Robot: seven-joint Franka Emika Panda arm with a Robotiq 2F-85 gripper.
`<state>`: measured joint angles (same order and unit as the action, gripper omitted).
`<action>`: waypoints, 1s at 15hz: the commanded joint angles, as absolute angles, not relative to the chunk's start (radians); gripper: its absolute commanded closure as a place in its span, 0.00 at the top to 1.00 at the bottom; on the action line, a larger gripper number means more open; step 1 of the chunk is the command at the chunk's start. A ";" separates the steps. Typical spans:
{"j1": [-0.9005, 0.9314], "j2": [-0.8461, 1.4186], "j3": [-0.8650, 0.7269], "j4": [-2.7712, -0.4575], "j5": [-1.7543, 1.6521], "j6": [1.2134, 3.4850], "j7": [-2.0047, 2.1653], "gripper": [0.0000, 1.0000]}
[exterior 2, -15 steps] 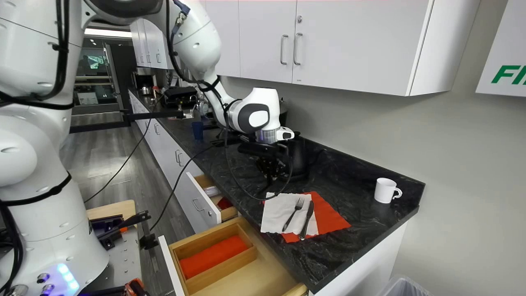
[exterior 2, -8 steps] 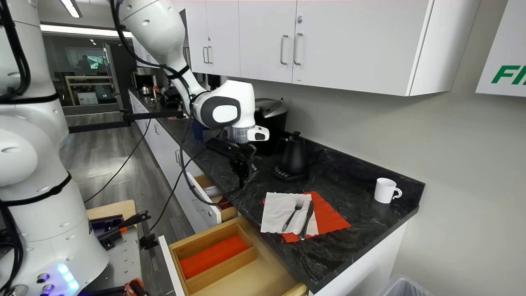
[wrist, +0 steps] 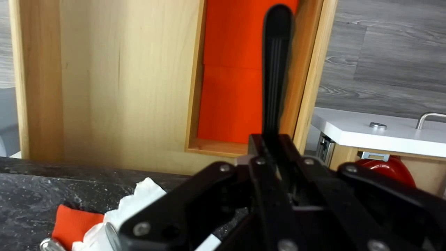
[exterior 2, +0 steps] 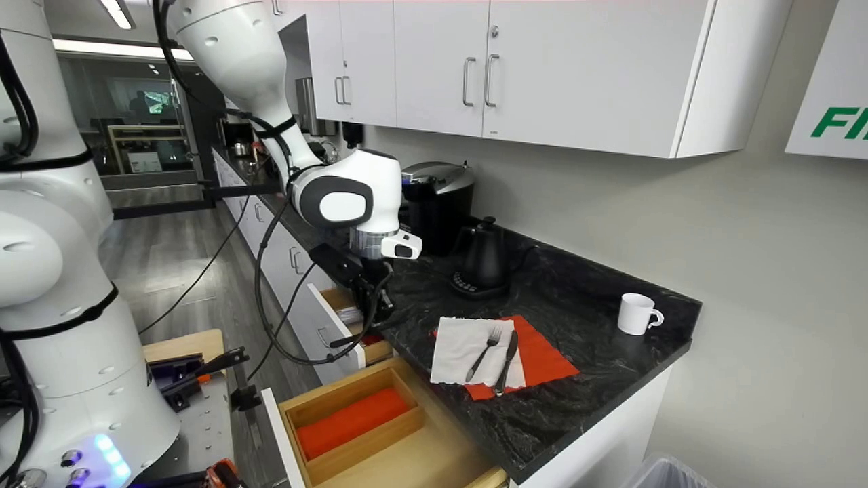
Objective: Move the cutlery from the counter to the tray in the drawer
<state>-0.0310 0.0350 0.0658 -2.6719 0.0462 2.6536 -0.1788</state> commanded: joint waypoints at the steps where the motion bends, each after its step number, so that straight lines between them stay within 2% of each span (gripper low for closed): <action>1: -0.021 0.084 0.043 -2.632 0.022 2.654 -0.199 0.05; 3: -0.022 0.104 0.040 -2.611 0.003 2.647 -0.197 0.06; 4: -0.023 0.113 0.037 -2.602 -0.005 2.641 -0.193 0.37; 6: -0.025 0.128 0.034 -2.587 -0.013 2.639 -0.190 0.43; 15: -0.020 0.168 -0.003 -2.489 -0.143 2.626 -0.173 0.99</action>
